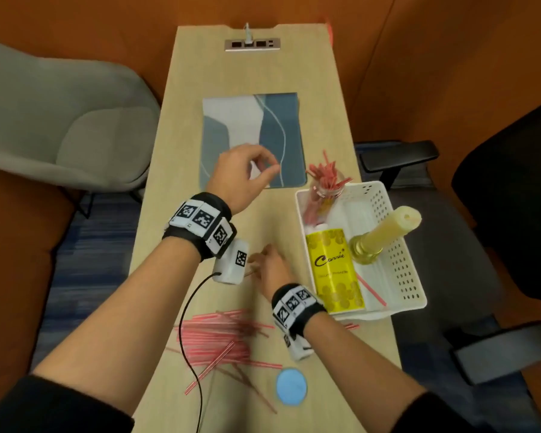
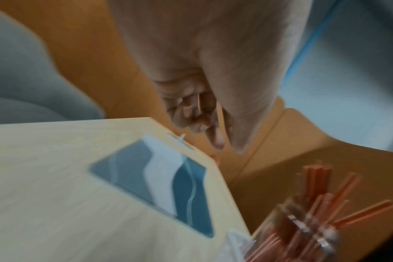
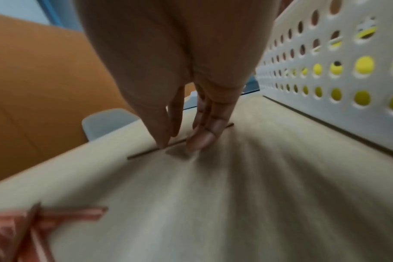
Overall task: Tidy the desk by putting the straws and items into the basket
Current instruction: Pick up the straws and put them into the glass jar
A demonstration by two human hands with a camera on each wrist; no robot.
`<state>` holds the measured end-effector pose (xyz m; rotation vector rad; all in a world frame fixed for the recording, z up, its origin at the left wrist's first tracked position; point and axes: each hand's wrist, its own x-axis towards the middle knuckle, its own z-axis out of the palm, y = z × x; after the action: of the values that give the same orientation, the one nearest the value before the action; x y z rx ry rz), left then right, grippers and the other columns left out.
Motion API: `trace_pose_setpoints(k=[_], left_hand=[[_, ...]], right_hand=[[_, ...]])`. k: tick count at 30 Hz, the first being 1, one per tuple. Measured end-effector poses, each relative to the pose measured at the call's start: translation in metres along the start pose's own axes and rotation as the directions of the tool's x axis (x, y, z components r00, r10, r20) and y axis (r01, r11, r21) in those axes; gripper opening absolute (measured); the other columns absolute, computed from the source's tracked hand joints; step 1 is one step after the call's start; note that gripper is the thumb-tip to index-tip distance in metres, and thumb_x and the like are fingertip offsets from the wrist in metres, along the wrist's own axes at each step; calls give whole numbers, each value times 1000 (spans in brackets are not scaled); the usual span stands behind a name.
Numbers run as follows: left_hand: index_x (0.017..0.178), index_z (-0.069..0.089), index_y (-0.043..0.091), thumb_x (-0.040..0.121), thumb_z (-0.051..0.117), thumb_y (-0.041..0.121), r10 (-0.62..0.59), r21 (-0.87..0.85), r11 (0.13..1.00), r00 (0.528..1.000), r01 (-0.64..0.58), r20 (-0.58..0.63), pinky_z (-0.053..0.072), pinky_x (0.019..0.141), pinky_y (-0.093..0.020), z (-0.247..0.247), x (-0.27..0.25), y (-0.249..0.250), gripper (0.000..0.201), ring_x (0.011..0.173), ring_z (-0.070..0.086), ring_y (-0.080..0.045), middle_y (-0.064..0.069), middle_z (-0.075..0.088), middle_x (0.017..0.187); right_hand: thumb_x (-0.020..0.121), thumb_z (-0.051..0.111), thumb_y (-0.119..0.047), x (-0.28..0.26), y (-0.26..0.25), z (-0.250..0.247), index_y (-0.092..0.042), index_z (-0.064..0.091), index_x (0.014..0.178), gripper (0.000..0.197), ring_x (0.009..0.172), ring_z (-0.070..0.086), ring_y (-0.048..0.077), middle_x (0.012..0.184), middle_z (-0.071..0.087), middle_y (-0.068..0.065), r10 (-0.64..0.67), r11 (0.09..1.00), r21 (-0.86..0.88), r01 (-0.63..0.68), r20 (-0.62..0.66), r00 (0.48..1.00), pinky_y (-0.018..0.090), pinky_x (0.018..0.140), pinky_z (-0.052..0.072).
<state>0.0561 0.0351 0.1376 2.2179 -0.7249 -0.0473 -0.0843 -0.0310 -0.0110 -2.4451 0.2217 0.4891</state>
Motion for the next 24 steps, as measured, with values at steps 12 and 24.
trace_pose_setpoints(k=[12,24], left_hand=[[77,80,24,67,86,23,-500,208,862,712,462,492,52,71,-14,21,-188,-126,12,71,66,1,14,73,74],[70,77,26,71,85,26,-339,226,941,670,252,660,53,72,-18,49,-194,-118,8,70,67,-1,13,74,76]], right_hand=[[99,46,-10,-10,-1,29,-6,63,113,23,103,61,29,119,54,13,134,947,-292,-138,-32,990,32,79,48],[88,55,-4,-62,-4,-10,-25,60,107,29,58,58,8,67,65,-7,179,957,259,-133,-161,971,24,59,47]])
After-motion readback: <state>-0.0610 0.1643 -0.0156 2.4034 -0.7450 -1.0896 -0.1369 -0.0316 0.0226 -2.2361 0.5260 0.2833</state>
